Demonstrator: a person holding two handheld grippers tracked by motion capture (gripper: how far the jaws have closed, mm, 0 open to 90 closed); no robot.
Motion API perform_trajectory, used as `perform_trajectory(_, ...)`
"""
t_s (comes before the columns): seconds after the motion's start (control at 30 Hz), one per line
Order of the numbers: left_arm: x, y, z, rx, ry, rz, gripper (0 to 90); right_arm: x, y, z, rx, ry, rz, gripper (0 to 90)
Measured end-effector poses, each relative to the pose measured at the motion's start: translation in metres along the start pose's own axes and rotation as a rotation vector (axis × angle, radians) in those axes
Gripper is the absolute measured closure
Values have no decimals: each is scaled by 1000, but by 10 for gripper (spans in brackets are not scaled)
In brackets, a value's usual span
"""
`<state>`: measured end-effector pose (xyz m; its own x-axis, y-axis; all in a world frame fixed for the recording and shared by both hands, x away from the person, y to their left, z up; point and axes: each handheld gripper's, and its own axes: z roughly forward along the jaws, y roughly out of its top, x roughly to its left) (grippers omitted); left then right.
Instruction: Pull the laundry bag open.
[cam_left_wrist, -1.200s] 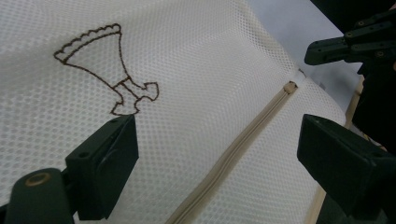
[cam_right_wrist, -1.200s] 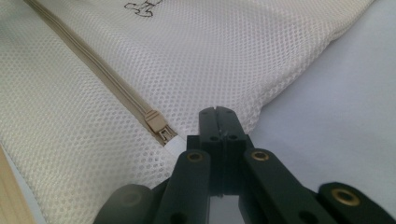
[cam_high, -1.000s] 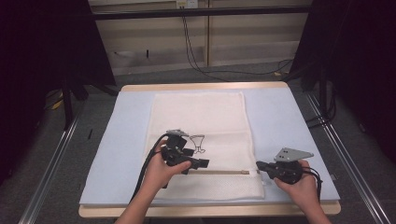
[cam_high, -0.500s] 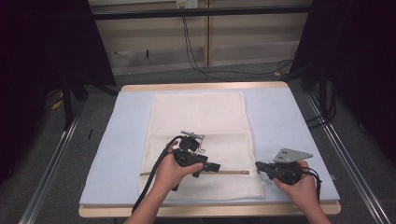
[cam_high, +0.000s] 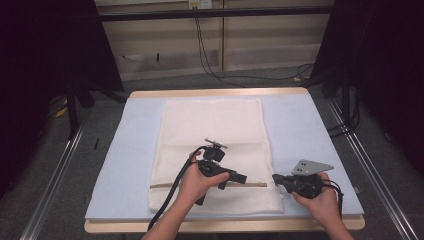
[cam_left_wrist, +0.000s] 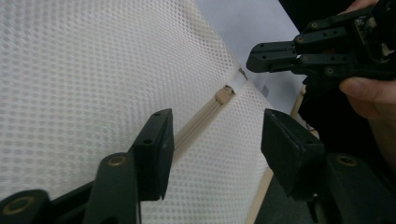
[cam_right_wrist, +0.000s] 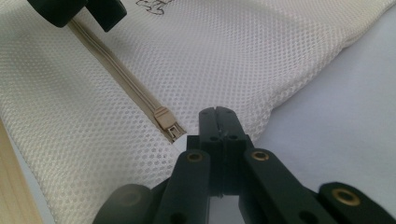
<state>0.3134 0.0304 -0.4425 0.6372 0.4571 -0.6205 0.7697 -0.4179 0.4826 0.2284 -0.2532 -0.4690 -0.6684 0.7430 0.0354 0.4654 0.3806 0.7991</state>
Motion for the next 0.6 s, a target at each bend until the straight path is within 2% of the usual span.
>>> perform_trajectory(0.07,-2,1,4,-5,-12,-21,479,1,0,0,3,0,0,900)
perform_trajectory(0.1,-4,1,6,-6,3,-27,483,2,0,1,4,-1,-2,900)
perform_trajectory(0.13,-3,2,8,3,8,-7,491,2,1,1,4,9,-2,900)
perform_trajectory(0.2,-4,3,13,1,-14,-39,520,3,1,1,3,9,-6,900)
perform_trajectory(0.27,-4,3,15,10,-11,-27,533,4,1,1,8,7,-6,900)
perform_trajectory(0.33,-6,3,22,14,-6,-55,537,4,1,2,8,11,-10,900)
perform_trajectory(0.37,-5,3,23,21,-4,-47,535,4,0,2,8,11,-10,900)
perform_trajectory(0.4,-6,3,25,23,-2,-59,537,4,0,2,12,11,-7,900)
perform_trajectory(0.6,-8,3,36,34,12,-65,564,3,-1,3,21,12,-8,900)
